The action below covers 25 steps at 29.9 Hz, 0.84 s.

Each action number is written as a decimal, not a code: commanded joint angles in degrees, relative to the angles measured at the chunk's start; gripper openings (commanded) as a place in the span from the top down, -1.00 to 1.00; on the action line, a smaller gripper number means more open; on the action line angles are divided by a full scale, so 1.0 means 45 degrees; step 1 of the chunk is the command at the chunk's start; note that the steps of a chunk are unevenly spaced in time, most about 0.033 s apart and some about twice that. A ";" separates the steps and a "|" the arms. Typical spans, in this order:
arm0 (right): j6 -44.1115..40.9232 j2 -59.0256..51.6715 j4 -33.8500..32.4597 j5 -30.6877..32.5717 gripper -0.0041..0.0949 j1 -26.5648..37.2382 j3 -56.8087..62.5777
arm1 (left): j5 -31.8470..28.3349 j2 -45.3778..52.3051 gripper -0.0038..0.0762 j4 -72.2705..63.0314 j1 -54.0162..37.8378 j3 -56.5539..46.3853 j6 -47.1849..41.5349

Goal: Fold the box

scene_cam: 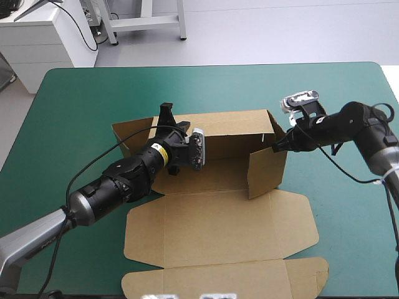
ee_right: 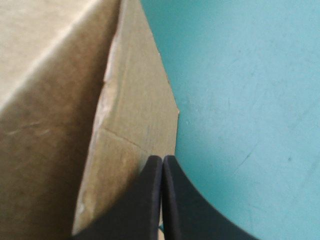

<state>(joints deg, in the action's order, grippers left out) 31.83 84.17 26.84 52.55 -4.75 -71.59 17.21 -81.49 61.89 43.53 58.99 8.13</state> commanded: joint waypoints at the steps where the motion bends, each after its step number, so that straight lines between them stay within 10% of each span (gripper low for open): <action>1: 0.1813 -0.1193 0.1393 -0.1967 0.96 0.0105 0.0904 | 0.0844 0.0294 0.92 -0.0299 -0.0043 0.0133 -0.0132; 16: 0.6557 -0.2624 0.4165 -0.4113 0.91 0.0105 0.4275 | 0.0486 0.0294 0.92 -0.0334 -0.0043 0.0133 -0.0132; 25: 0.7198 -0.2624 0.4165 -0.3294 0.13 0.0105 0.4277 | 0.0486 0.0294 0.92 -0.0387 -0.0043 0.0133 -0.0132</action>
<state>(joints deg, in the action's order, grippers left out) 63.16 74.11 43.28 37.36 -4.73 -51.26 16.69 -81.49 61.66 43.53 58.99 8.18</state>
